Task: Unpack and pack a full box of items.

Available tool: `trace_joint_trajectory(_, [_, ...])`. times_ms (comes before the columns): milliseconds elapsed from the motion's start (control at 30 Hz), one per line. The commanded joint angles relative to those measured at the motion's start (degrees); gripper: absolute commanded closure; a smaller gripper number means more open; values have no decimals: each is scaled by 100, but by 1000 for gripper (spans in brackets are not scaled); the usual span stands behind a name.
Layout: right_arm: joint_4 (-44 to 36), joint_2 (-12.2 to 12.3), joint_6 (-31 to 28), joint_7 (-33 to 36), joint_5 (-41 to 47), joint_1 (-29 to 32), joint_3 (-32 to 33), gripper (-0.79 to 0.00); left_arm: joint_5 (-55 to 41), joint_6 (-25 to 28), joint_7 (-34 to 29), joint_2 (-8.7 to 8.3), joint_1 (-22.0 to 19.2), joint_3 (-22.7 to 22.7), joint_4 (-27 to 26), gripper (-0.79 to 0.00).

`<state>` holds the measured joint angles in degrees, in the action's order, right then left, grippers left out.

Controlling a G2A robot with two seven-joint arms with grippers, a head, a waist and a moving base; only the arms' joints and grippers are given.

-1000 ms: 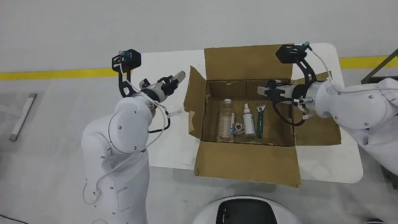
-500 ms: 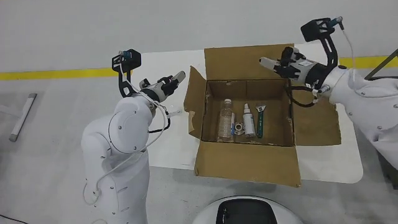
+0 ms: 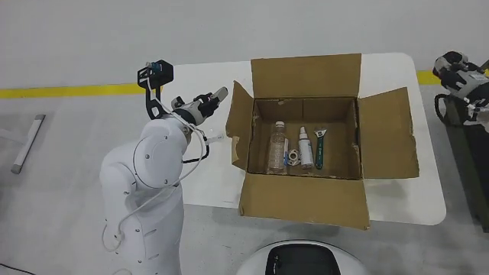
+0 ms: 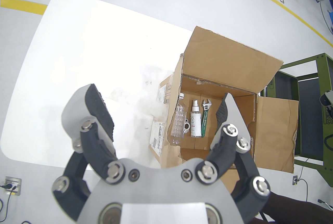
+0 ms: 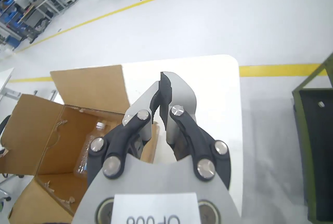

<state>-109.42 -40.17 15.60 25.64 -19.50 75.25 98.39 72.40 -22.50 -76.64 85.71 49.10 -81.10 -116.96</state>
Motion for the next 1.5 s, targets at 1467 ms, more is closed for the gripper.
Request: trace_joint_trajectory(1467, [-765, -555, -931, 1715, 235, -351, -2450, 0, 0, 0, 0, 0, 0, 0, 0, -785])
